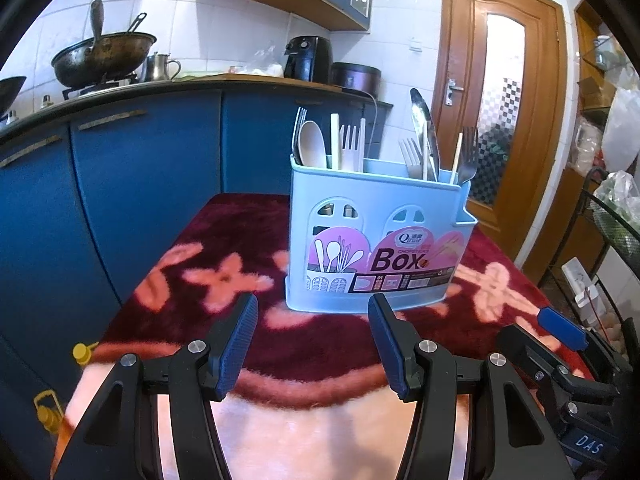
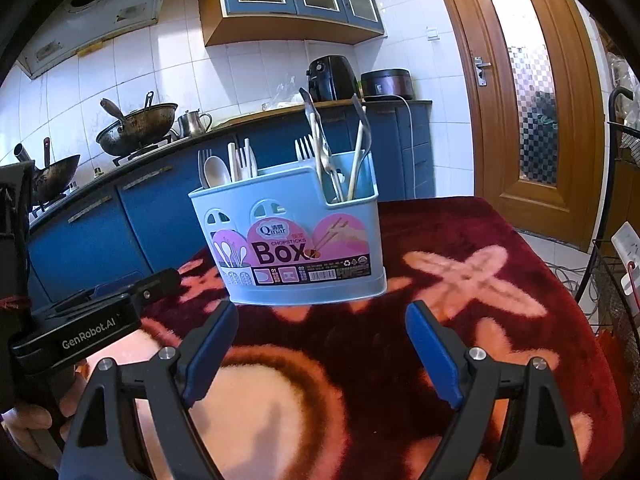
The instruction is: Organize utensils
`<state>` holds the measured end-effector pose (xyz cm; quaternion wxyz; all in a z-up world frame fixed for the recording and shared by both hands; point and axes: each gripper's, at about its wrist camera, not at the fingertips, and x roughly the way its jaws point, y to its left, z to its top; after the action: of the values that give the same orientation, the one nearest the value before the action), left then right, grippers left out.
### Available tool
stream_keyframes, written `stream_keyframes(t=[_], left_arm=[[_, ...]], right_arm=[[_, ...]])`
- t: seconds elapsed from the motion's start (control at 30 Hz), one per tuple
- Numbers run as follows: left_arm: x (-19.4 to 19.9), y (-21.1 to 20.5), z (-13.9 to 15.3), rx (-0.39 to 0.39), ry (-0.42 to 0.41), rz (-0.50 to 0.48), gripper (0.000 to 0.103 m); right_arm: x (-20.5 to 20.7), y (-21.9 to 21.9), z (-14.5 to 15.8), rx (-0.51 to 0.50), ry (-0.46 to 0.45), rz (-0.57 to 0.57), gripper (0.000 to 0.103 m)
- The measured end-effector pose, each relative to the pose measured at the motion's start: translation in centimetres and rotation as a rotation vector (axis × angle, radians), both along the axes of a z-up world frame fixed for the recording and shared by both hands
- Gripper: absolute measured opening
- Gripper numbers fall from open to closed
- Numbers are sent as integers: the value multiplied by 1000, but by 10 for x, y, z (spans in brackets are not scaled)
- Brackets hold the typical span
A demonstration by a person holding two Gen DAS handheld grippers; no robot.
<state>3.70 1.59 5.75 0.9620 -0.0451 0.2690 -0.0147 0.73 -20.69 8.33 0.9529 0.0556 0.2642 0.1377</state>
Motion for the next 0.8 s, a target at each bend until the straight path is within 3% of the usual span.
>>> stream_keyframes(t=[0.8], left_arm=[[-1,-1,1,0,-1,-3,59]], right_arm=[[0,0,0,2,0,0,88]])
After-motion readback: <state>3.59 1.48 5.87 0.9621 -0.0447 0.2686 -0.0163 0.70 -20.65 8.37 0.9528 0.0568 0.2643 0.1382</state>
